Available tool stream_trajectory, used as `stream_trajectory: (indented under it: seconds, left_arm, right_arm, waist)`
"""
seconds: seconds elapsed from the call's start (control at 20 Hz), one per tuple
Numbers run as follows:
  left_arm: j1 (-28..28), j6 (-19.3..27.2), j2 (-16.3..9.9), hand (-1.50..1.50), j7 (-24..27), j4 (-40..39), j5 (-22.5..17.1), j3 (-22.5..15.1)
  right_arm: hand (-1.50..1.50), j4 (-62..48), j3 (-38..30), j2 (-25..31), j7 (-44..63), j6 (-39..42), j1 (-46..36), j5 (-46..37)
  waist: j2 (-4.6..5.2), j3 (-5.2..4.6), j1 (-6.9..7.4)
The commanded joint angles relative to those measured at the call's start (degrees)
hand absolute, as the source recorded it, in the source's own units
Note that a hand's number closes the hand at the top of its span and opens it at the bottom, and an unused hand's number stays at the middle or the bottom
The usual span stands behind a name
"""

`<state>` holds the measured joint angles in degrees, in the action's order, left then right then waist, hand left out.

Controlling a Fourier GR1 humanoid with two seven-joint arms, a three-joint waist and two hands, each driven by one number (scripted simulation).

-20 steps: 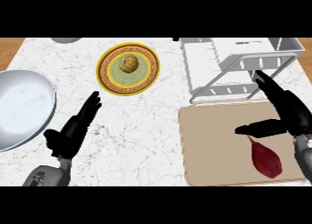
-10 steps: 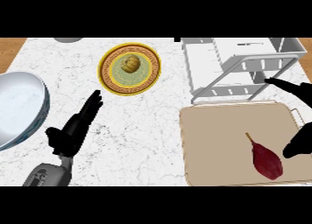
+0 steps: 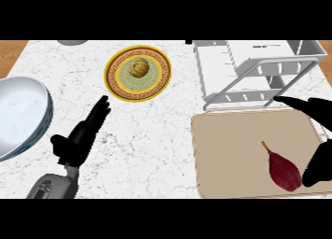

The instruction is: Pick the pear from the tray and place it in the tiered basket

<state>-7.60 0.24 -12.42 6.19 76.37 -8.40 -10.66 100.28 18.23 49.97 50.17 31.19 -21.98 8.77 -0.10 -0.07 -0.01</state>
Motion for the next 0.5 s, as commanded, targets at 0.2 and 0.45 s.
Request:
stream_trajectory:
  seconds: [0.2,0.45]
  left_arm:
    - [1.8,-0.8,-0.3,0.00,-3.0,4.3,0.1,0.9]
    - [0.7,-1.6,-0.3,0.00,-3.8,4.5,0.3,1.7]
  right_arm:
    - [-1.50,4.3,0.3,-0.2,3.8,-0.5,5.9,-10.9]
    - [-1.50,-4.8,3.5,-5.5,4.5,0.1,4.6,-13.8]
  waist:
    - [-0.05,0.08,-0.15]
    - [0.15,0.08,0.49]
